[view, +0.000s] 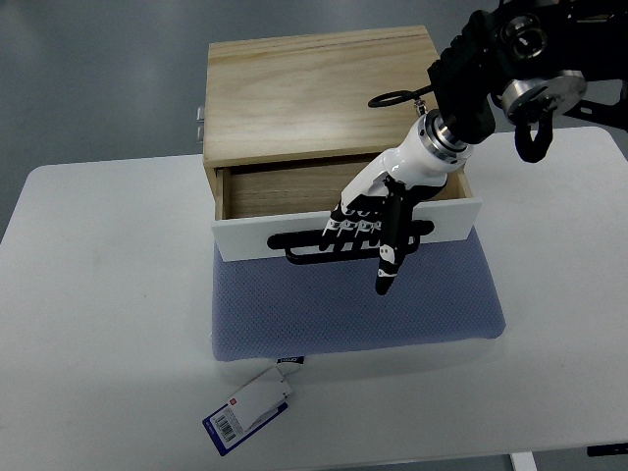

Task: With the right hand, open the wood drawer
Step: 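Pull the handle with the right hand toward the robot, sliding the drawer out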

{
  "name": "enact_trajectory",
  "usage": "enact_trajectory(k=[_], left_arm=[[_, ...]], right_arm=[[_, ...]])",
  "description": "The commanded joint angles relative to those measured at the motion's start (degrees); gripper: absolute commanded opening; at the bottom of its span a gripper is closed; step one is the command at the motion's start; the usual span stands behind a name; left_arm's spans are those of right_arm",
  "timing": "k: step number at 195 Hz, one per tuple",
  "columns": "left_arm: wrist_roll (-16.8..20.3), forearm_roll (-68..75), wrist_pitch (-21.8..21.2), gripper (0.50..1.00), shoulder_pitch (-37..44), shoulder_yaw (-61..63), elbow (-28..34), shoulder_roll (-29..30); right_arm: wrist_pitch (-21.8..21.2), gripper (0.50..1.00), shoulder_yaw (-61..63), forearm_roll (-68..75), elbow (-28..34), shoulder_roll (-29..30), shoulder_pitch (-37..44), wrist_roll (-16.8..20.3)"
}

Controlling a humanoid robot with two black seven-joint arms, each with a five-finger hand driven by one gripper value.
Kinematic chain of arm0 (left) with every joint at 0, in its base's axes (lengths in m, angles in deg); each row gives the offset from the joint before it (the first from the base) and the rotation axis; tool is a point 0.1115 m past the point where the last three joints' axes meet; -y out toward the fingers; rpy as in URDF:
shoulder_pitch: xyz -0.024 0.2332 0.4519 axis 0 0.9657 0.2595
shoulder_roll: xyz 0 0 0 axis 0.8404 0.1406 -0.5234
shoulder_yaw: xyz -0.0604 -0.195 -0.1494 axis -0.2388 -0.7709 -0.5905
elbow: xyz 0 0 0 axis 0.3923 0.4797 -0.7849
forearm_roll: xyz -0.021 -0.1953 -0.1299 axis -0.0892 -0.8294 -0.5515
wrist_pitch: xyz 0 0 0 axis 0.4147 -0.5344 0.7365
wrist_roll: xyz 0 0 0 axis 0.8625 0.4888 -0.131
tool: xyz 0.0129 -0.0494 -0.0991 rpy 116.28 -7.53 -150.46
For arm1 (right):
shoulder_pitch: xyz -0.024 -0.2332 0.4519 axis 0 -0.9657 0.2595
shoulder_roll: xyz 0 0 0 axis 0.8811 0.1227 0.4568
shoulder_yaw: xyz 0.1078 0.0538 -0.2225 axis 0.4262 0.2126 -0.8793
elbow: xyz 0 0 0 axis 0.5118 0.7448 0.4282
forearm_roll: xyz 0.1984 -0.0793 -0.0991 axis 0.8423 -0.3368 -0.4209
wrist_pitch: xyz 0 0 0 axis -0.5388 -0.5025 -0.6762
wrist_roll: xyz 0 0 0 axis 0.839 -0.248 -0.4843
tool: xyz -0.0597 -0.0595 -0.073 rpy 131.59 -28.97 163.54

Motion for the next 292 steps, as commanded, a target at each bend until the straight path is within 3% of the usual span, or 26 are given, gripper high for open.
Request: enact_trajectory(k=[1,223,292], left_arm=[[0.0,0.0,0.0,1.0,0.0,0.0,0.0,0.0],[0.0,0.0,0.0,1.0,0.0,0.0,0.0,0.0],[0.0,0.0,0.0,1.0,0.0,0.0,0.0,0.0]], right_arm=[[0.0,0.946,0.0,0.3,0.2,-0.2,0.0,0.0],[0.0,0.946,-0.2,1.9,7.6,-5.0,0.1,0.0],[0.0,0.946,0.1,1.9,7.4,-6.7,0.4,0.0]])
